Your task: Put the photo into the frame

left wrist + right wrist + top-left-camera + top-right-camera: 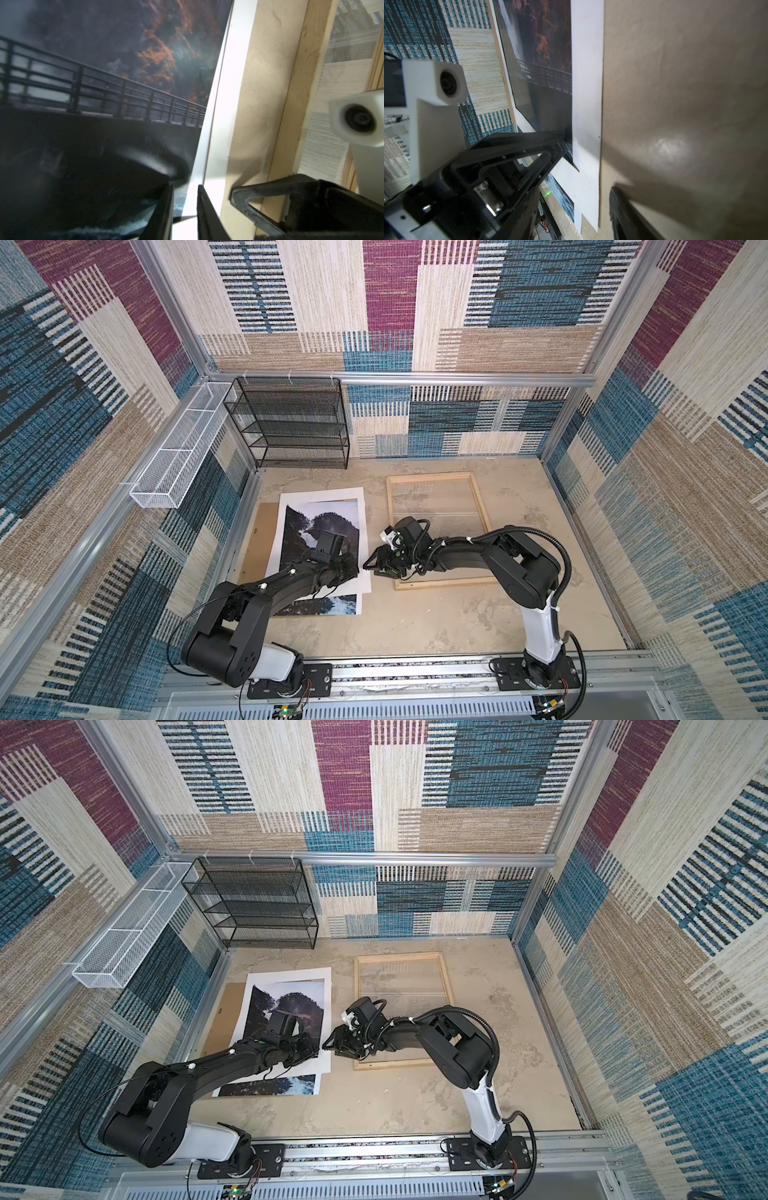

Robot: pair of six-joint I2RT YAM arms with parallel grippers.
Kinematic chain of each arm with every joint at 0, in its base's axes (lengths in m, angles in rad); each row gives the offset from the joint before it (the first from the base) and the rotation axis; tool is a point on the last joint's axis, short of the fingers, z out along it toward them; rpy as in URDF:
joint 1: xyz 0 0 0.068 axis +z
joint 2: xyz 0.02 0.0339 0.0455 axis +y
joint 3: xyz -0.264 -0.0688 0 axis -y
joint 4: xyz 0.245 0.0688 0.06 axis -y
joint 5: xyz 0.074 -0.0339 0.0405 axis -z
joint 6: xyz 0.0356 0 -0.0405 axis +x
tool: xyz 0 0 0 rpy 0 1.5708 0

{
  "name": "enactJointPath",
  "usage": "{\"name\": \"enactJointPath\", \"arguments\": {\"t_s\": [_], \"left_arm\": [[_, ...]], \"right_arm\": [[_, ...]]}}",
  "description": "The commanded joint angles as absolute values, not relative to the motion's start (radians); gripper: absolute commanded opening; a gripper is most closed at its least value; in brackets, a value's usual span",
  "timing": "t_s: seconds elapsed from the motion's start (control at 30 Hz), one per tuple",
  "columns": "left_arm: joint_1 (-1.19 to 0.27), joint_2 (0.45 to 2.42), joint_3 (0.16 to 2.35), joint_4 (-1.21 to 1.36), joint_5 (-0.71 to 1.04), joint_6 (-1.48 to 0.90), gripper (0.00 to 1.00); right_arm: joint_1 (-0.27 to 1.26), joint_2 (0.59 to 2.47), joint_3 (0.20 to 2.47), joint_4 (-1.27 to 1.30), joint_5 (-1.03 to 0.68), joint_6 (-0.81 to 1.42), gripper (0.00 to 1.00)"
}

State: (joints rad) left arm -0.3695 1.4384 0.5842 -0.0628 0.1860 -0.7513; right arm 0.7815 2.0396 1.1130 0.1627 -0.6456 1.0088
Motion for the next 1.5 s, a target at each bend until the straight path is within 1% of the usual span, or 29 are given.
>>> {"name": "enactJointPath", "arguments": {"t_s": [0.0,0.23,0.5,0.7,0.8,0.9,1.0,1.1,1.33,1.47], "left_arm": [[-0.37,1.461,0.584,-0.071,0.189,-0.74,0.24],[-0.373,1.477,0.579,-0.065,0.195,-0.741,0.23],[-0.374,1.482,0.569,-0.025,0.227,-0.738,0.22],[-0.374,1.478,0.561,-0.002,0.245,-0.736,0.22],[-0.374,1.463,0.564,-0.018,0.228,-0.738,0.23],[-0.374,1.425,0.581,-0.082,0.184,-0.735,0.31],[-0.374,1.358,0.6,-0.162,0.136,-0.728,0.35],[-0.374,1.278,0.607,-0.234,0.087,-0.727,0.37],[-0.374,1.128,0.596,-0.467,-0.067,-0.765,0.37],[-0.374,1.095,0.548,-0.458,-0.097,-0.772,0.37]], "right_arm": [[0.782,2.052,1.103,0.16,-0.661,1.054,0.57],[0.782,2.06,1.099,0.205,-0.683,1.083,0.57],[0.782,2.066,1.044,0.382,-0.724,1.165,0.56],[0.779,2.051,1.03,0.426,-0.724,1.172,0.56],[0.778,2.026,1.046,0.345,-0.681,1.114,0.56],[0.776,2.001,1.072,0.261,-0.637,1.055,0.56],[0.776,1.992,1.103,0.191,-0.607,1.007,0.56],[0.778,1.992,1.138,0.114,-0.569,0.963,0.56],[0.785,2.002,1.228,-0.076,-0.455,0.888,0.57],[0.79,2.022,1.282,-0.165,-0.413,0.867,0.57]]}}
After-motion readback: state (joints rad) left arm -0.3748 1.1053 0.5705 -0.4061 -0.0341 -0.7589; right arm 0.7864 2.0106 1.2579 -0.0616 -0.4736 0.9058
